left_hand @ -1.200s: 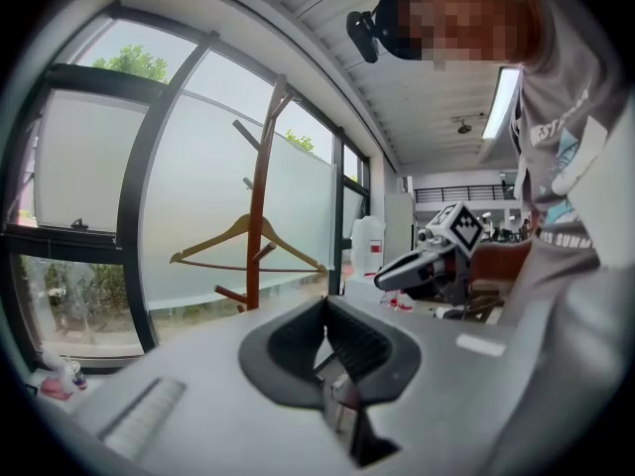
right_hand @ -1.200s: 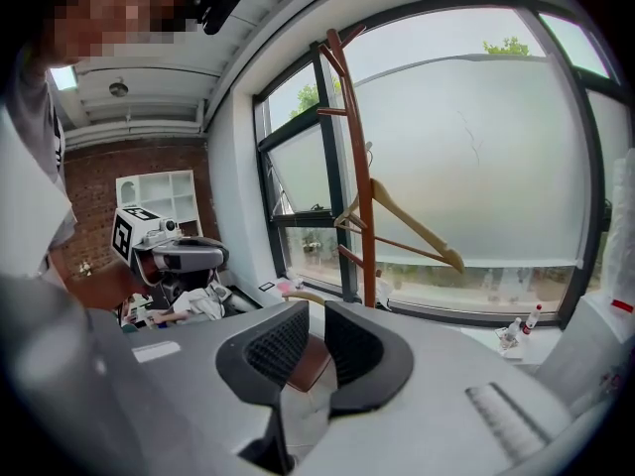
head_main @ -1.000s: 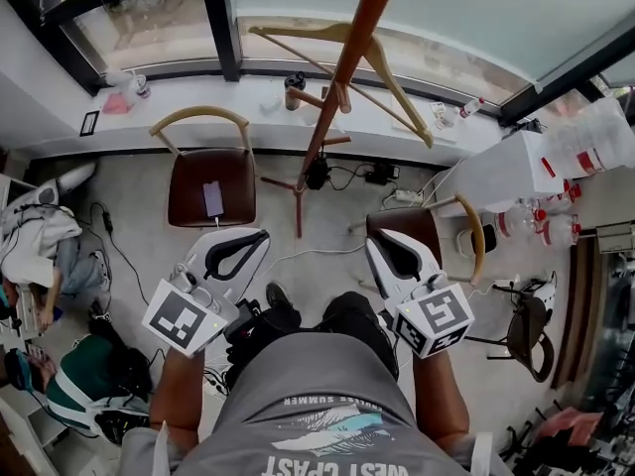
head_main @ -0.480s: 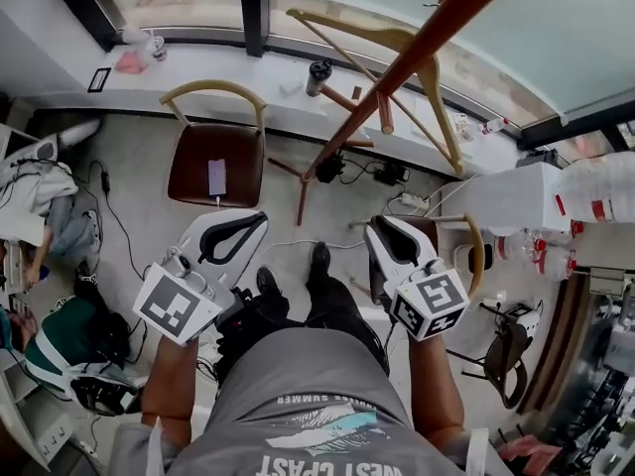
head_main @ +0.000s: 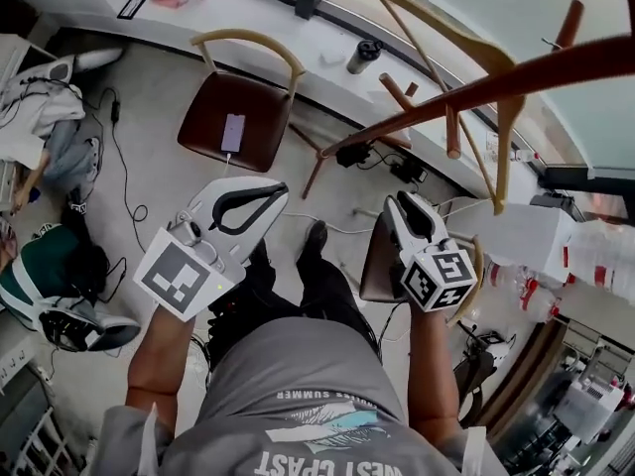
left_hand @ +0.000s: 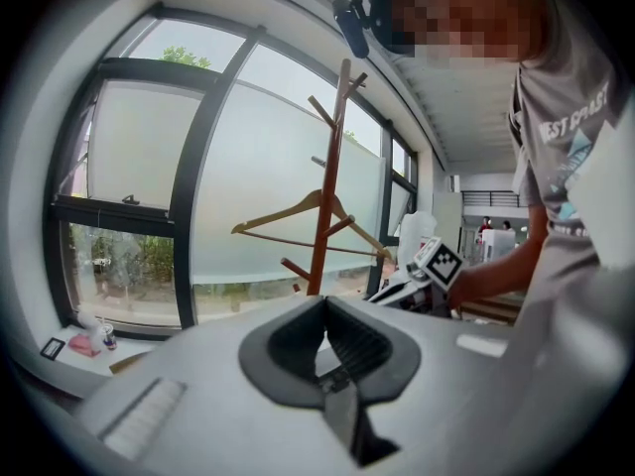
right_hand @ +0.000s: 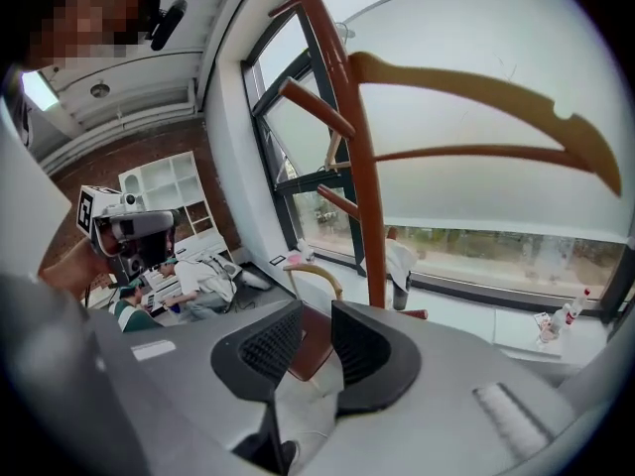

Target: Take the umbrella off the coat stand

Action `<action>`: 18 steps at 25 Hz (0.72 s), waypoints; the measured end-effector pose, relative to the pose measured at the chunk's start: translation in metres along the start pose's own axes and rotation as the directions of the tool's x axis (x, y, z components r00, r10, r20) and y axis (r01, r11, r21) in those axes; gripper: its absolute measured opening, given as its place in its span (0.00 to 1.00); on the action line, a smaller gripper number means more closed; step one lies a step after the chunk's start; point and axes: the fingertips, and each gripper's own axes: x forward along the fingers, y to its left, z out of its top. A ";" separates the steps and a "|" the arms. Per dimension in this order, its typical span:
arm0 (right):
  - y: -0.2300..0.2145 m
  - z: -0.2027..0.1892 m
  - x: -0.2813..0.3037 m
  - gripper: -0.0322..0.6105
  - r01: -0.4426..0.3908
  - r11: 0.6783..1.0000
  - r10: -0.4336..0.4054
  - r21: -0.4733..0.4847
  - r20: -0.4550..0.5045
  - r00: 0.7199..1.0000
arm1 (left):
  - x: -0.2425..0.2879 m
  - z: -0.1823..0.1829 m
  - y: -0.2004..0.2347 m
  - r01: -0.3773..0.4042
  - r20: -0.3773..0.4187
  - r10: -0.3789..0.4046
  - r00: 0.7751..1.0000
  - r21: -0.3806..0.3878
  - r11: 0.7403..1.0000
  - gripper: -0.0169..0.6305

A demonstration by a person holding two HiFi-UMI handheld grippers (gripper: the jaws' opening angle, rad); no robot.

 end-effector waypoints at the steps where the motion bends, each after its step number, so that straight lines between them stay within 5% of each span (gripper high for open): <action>1: -0.004 -0.004 0.007 0.20 0.001 1.000 -0.001 0.003 -0.008 1.000 | 0.001 -0.003 0.003 -0.007 0.002 0.007 1.000 -0.004 1.000 0.03; 18: -0.054 -0.069 0.105 0.21 0.020 0.999 -0.023 -0.027 -0.121 0.992 | -0.012 -0.069 0.047 -0.135 -0.013 0.135 0.991 -0.129 0.982 0.03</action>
